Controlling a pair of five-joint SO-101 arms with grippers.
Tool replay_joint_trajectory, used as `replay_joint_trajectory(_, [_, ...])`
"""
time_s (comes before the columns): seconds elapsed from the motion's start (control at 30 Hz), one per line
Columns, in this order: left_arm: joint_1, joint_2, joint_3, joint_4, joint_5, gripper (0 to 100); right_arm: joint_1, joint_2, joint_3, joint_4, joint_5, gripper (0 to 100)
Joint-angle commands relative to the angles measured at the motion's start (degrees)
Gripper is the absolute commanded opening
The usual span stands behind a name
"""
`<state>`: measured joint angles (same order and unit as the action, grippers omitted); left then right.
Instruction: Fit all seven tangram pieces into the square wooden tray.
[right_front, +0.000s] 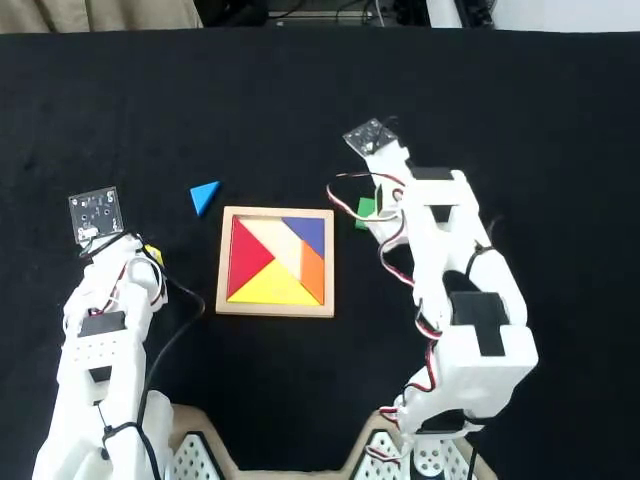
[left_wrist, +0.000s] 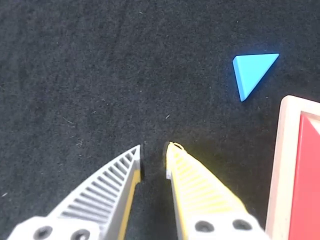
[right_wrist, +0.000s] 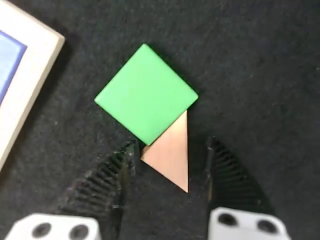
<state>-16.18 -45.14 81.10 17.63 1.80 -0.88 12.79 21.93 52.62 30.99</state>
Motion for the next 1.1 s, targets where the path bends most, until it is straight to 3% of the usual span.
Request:
replay_joint_trajectory(0.0, [0.6, -1.1, -0.5, -1.1, 0.2, 10, 0.4, 0.0, -2.8, 0.4, -0.1, 20.1])
replay_joint_trajectory(0.3, [0.6, -1.1, -0.4, -1.1, 0.2, 10, 0.5, 5.2, -7.2, 3.3, -0.1, 18.9])
replay_joint_trajectory(0.53, [0.6, -1.1, -0.4, -1.1, 0.2, 10, 0.8, 5.4, -7.3, 3.4, -0.1, 0.9])
replay_joint_trajectory(0.8, [0.6, -1.1, -0.4, -1.1, 0.2, 10, 0.4, -2.8, -7.3, 10.3, -0.6, 1.8])
replay_joint_trajectory(0.93, [0.6, -1.1, -0.4, -1.1, 0.2, 10, -1.8, -14.8, -6.9, 16.3, -7.5, 1.8])
replay_joint_trajectory(1.07, [0.6, -1.1, -0.3, -1.1, 0.2, 10, -9.1, -23.0, -6.8, 20.5, -16.9, 1.8])
